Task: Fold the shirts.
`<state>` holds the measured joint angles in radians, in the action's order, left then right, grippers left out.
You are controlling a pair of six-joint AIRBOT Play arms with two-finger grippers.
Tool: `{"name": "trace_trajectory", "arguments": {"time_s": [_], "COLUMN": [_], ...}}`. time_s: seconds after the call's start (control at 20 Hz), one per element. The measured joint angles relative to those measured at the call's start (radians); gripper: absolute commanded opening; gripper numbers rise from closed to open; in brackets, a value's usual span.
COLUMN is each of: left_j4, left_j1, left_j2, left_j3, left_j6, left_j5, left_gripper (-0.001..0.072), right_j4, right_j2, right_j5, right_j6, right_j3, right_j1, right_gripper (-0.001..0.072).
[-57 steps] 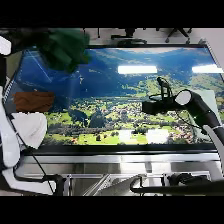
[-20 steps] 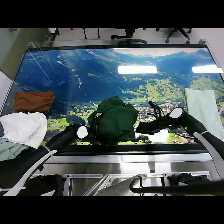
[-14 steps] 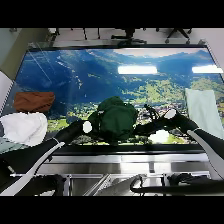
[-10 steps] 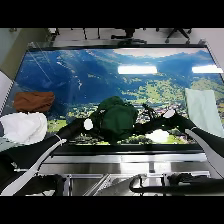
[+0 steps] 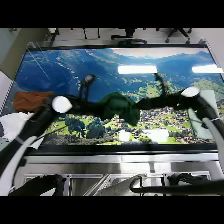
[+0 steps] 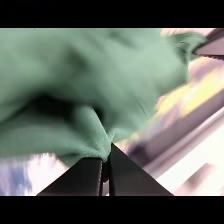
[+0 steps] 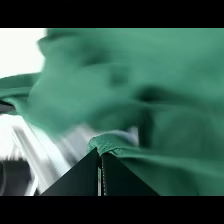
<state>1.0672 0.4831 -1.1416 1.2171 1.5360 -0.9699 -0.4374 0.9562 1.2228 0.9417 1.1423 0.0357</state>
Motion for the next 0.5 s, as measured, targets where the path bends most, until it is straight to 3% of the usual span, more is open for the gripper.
{"name": "trace_trajectory", "arguments": {"time_s": [0.25, 0.5], "left_j4": [0.007, 0.007], "left_j1": [-0.083, -0.103], "left_j2": [0.165, 0.120], "left_j3": [0.375, 0.832], "left_j6": [-0.001, 0.000], "left_j5": [-0.023, -0.069], "left_gripper": [0.0013, 0.0012], "right_j4": [0.041, -0.038], "right_j2": [-0.108, -0.136], "right_j5": [0.031, -0.071], "right_j6": [-0.009, -0.024], "right_j3": [0.459, 0.837], "right_j1": [-0.067, -0.081], "right_gripper": [0.0017, 0.0017]}}
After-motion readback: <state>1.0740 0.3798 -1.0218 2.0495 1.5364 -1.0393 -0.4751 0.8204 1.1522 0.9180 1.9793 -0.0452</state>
